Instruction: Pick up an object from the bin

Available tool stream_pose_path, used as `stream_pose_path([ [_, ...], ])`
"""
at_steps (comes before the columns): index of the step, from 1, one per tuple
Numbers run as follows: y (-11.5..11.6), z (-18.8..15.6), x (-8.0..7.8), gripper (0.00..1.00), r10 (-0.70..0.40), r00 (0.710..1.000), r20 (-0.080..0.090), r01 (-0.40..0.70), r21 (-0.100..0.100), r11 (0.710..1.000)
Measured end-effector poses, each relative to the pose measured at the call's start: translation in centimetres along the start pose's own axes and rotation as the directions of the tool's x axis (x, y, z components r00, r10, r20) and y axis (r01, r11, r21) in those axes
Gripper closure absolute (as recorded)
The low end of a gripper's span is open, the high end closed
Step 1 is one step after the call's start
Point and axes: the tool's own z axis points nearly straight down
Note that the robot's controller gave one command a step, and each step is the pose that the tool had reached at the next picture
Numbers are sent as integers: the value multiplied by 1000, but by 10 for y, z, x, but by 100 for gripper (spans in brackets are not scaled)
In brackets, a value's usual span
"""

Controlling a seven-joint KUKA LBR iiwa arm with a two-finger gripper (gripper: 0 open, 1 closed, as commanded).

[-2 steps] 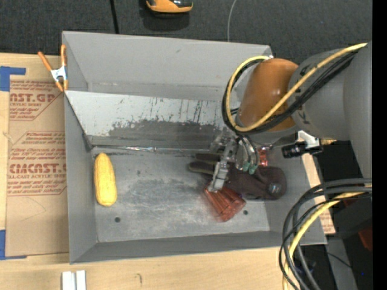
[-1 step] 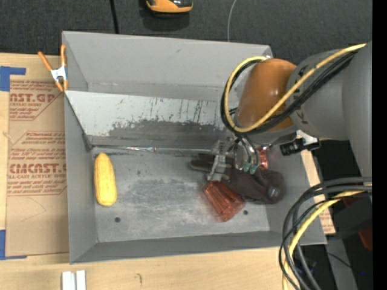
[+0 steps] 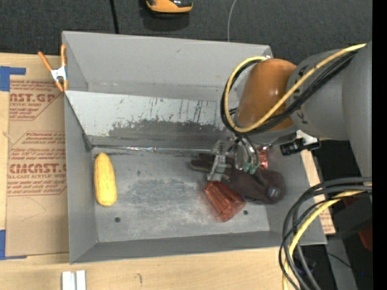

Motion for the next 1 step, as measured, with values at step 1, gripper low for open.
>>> stream_pose_path([
  [1, -7, -143, 0, 100, 69, 998, 3, -69, -1, 998],
])
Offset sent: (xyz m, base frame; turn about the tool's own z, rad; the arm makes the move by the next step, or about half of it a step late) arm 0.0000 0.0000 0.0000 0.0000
